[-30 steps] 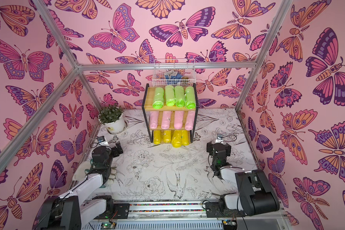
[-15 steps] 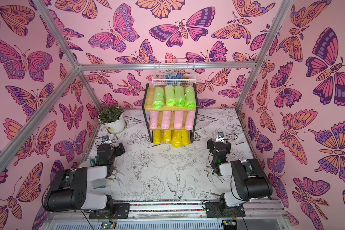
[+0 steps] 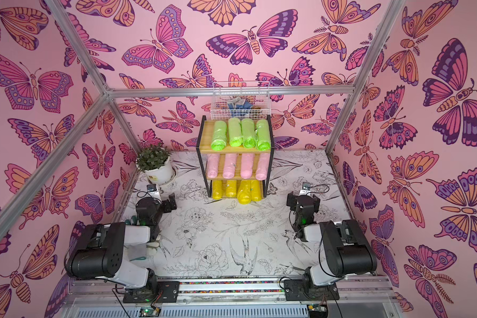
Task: Sort the rolls of trash bags by color and place them on the shelf
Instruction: Reset both arms
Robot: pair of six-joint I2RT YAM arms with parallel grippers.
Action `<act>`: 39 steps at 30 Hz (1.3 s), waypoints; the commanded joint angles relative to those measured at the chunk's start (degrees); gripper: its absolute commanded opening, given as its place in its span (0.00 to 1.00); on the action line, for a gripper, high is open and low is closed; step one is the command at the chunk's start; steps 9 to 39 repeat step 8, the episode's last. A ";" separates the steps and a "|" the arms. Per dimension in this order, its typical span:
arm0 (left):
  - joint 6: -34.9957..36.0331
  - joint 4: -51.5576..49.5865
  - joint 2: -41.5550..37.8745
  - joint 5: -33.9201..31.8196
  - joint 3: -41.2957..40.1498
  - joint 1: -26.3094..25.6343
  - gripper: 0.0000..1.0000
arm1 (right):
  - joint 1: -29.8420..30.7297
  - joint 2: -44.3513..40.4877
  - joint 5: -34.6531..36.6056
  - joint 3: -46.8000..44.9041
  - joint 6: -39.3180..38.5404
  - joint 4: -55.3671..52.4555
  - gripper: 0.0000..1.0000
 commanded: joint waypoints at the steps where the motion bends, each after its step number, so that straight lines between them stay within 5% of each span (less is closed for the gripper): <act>1: 1.37 0.62 -0.09 -1.33 0.01 -1.01 1.00 | -0.31 -0.62 -0.43 1.32 0.43 -1.08 0.99; 39: 4.47 1.82 0.53 -4.04 -0.12 -4.05 1.00 | -0.58 -0.72 -1.10 1.37 0.48 -1.19 0.99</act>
